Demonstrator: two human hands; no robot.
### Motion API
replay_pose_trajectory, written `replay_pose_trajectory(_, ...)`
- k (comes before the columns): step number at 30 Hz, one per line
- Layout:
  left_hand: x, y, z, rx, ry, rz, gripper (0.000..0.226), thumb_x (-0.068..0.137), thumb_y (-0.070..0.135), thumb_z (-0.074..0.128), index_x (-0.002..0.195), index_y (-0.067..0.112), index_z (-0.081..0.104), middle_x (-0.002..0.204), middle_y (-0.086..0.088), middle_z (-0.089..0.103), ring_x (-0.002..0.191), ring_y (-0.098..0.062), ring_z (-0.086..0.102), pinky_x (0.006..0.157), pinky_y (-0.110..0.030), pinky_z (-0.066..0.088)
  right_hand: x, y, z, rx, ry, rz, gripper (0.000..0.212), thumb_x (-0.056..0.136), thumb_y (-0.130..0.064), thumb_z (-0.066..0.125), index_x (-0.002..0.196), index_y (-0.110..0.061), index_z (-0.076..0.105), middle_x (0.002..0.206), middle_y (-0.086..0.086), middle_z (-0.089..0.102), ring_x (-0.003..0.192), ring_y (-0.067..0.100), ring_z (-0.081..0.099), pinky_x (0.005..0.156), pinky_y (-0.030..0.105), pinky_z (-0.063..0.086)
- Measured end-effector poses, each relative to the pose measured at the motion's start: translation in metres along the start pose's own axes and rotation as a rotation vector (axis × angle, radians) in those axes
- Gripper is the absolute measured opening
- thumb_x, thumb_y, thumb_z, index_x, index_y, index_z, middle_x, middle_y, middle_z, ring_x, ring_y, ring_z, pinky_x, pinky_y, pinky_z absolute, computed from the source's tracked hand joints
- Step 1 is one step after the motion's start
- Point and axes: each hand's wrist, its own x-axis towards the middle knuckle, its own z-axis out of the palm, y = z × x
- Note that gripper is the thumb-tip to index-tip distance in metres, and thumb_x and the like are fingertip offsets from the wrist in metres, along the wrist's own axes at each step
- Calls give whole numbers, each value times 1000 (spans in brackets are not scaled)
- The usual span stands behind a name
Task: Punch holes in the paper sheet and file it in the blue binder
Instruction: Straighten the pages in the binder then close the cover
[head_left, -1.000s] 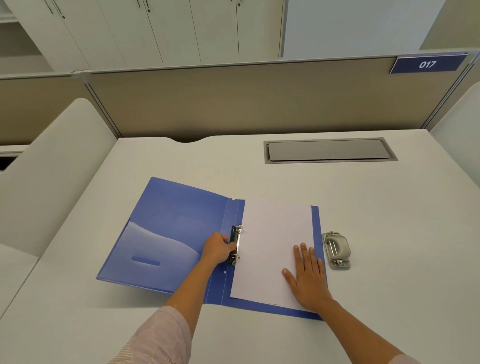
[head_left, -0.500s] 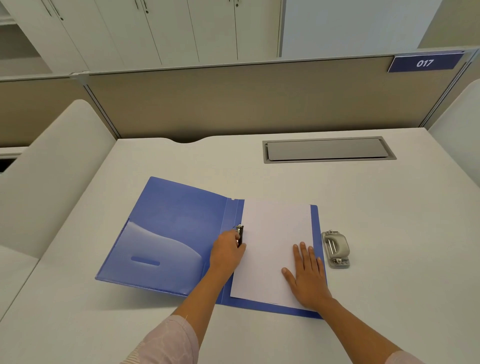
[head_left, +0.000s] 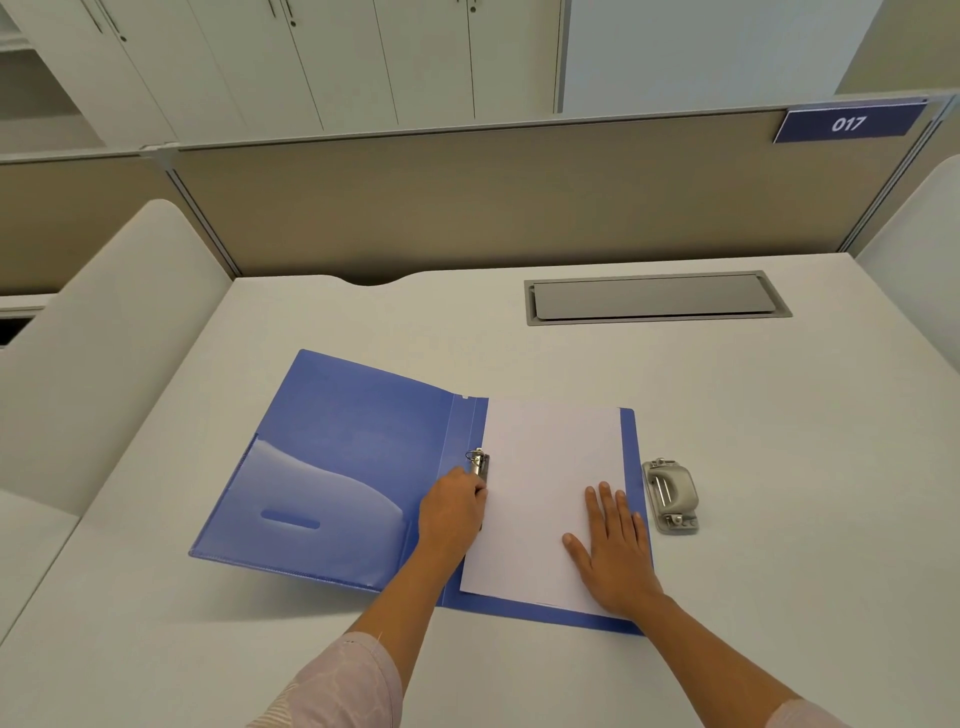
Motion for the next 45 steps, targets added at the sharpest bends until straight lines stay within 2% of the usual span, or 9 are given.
replay_pose_trajectory(8,-5,-29,-14,-17,182,136,30,94,33,55,117,17,65,113,-6,65,96,-23,63,79,-33,53,0,1,1,0,4,-4,101,58,-77,-34,138,-15,-32,157,2,-23,144,22,-22,113,35,-16)
replay_pose_trajectory(13,4,-83,-55,141,333,100,45,88,30,66,130,16,59,137,-14,53,124,-35,51,100,-49,42,2,3,5,11,16,-6,98,63,-77,-30,140,-18,-28,158,2,-19,144,20,-21,114,35,-14)
replay_pose_trajectory(20,13,-154,-121,292,280,-219,63,95,45,47,150,23,26,159,-15,14,145,-38,12,116,-52,12,4,4,7,3,31,-7,100,66,-77,-26,144,-16,-20,160,3,-11,146,22,-14,115,36,-11)
replay_pose_trajectory(23,16,-167,-135,252,206,-379,72,93,54,43,153,24,16,159,-19,5,145,-40,7,116,-54,9,3,4,6,-2,37,-7,100,64,-77,-28,143,-16,-22,159,3,-13,147,23,-14,115,37,-10)
replay_pose_trajectory(28,18,-171,-147,-123,93,-527,82,88,56,54,150,12,21,151,-15,33,135,-40,36,111,-54,25,4,5,9,9,50,-14,99,66,-78,-26,143,-17,-21,159,3,-11,147,23,-13,116,37,-9)
replay_pose_trajectory(34,5,-150,-198,-479,219,-483,60,87,44,64,137,17,47,130,-12,58,115,-28,55,96,-38,40,6,8,11,10,59,-16,98,64,-78,-28,142,-19,-25,159,2,-16,146,21,-17,114,35,-12)
replay_pose_trajectory(38,-11,-114,-243,-655,190,-334,46,84,50,65,123,28,58,103,-1,70,85,-22,66,88,-36,49,5,8,10,31,69,-21,99,63,-79,-28,142,-19,-24,158,1,-16,145,21,-17,114,35,-13)
replay_pose_trajectory(42,-31,-61,-256,-739,91,-120,34,89,39,61,121,30,60,92,6,75,78,-14,71,82,-29,50,5,10,8,90,81,-41,104,61,-83,-24,143,-19,-23,157,-3,-16,146,19,-15,114,33,-12)
replay_pose_trajectory(45,-42,-24,-241,-847,-47,47,39,88,29,60,127,26,57,104,7,73,88,-6,69,77,-23,52,6,13,5,193,74,-40,105,67,-85,-10,149,-21,-11,159,-5,-10,147,16,-12,115,32,-10)
